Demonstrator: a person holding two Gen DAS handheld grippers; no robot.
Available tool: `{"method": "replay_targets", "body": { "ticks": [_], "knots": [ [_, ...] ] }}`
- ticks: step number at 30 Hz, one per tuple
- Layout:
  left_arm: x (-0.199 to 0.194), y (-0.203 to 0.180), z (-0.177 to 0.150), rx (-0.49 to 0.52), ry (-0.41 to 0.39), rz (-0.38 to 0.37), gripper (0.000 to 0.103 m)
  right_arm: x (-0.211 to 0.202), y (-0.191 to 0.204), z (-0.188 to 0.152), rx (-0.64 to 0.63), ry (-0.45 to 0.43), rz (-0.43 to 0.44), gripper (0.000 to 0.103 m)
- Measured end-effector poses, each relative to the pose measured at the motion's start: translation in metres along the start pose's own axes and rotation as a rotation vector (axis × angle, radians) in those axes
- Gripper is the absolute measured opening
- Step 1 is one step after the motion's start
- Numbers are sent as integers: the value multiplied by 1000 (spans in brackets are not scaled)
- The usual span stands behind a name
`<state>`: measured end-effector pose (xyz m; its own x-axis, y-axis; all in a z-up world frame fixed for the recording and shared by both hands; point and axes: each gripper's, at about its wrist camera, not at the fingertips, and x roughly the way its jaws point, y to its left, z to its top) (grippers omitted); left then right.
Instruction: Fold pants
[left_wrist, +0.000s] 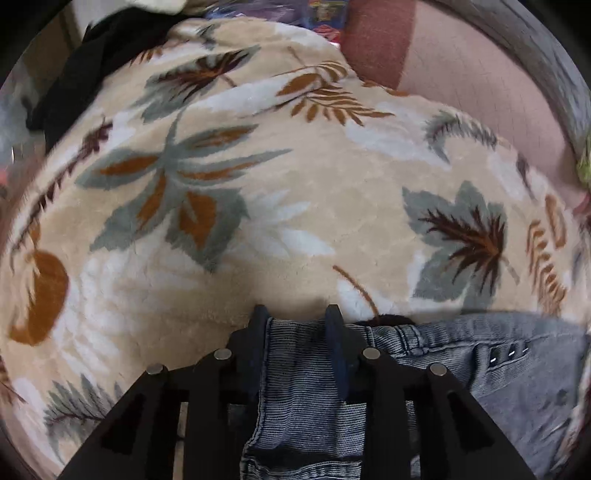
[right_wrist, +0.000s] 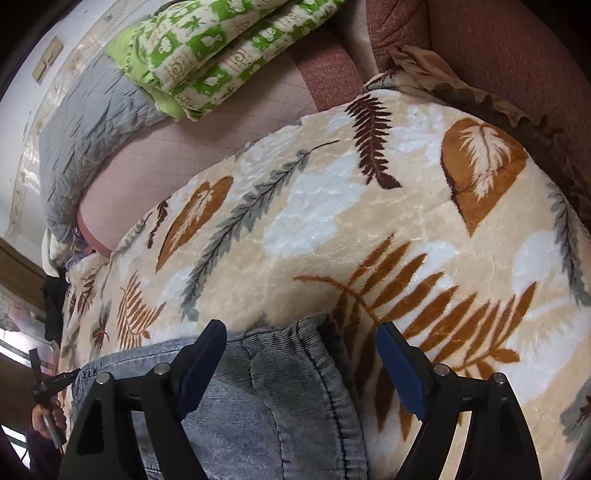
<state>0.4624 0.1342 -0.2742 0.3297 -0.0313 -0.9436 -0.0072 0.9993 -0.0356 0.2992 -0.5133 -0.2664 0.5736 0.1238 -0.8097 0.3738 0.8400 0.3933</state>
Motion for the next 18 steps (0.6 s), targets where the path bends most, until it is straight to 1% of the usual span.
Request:
{"method": "replay_targets", "body": {
  "ticks": [1, 2, 3, 5, 6, 7, 8, 9, 12, 14, 18],
  "knots": [
    [0, -2, 0, 7, -7, 14, 29, 2, 1, 0, 1, -3, 5, 86],
    [-1, -4, -1, 10, -19, 18, 15, 4, 2, 1, -5, -3, 12, 86],
    [-1, -5, 0, 11, -20, 8, 14, 9, 7, 2, -21, -1, 2, 86],
    [-3, -7, -2, 21, -30, 20, 13, 20, 13, 4, -46, 22, -44, 85],
    [-5, -9, -4, 30, -36, 28, 12, 29, 16, 5, -61, 38, -64, 79],
    [-8, -10, -5, 32, -44, 30, 12, 39, 20, 5, -93, 63, -78, 52],
    [-10, -11, -5, 28, -52, 25, 11, 47, 24, 4, -125, 89, -125, 36],
    [-15, -12, -6, 25, -63, 19, 11, 49, 28, 2, -155, 92, -176, 26],
    [-36, -13, -8, 37, -100, 13, 11, 29, 34, -1, -167, 65, -167, 18],
    [-56, -11, -9, 31, -131, -5, 11, 10, 34, -3, -176, 32, -154, 18],
    [-96, -10, -14, 30, -192, -45, 11, -40, 32, -7, -159, -28, -97, 18]
  ]
}}
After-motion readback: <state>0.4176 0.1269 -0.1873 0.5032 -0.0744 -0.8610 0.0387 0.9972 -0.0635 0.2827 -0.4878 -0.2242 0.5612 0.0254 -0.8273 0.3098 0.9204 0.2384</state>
